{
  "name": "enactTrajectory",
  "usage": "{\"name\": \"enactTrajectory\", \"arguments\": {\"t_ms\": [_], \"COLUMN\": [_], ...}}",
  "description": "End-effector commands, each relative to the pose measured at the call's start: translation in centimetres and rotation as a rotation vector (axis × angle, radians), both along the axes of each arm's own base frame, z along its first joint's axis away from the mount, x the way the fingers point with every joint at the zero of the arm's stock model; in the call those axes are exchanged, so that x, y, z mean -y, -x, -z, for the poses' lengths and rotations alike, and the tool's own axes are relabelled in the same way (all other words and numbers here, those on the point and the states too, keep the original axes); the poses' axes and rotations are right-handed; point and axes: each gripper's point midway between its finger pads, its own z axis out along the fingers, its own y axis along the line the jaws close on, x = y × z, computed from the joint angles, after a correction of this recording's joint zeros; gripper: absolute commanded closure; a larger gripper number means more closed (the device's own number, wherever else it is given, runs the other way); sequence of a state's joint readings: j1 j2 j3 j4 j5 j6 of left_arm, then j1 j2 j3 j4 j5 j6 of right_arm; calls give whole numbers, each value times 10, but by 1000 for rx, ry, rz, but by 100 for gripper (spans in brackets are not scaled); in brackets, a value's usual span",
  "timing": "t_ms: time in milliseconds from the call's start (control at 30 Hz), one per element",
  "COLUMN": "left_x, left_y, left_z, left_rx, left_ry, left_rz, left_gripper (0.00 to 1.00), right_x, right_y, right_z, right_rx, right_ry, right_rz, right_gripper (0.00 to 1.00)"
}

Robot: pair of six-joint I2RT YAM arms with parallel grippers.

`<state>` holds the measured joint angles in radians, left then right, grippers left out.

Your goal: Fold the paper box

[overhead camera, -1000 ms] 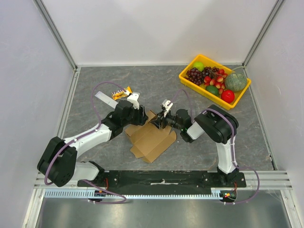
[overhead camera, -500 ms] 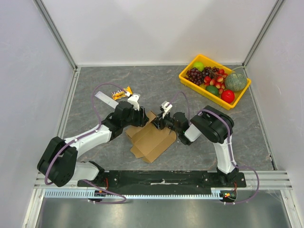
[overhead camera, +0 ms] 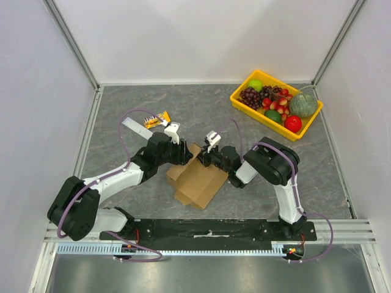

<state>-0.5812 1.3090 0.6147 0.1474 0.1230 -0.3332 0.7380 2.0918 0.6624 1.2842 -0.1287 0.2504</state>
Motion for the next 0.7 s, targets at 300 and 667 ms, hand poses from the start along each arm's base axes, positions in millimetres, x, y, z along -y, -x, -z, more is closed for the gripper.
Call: {"name": "enactTrajectory", "arguments": {"t_ms": [300, 667], "left_x": [6, -9], "left_y": [7, 2], "left_z": [-7, -21], "left_rx": [1, 41], "left_ry": [45, 30], "left_rz": [17, -68], "left_gripper": [45, 45], "right_x": [-4, 12], "right_y": [-13, 10], "right_z": [-47, -59], "right_rx": [158, 177], "right_ry": [-106, -98], "right_rz": [39, 13], "right_gripper": [81, 39]}}
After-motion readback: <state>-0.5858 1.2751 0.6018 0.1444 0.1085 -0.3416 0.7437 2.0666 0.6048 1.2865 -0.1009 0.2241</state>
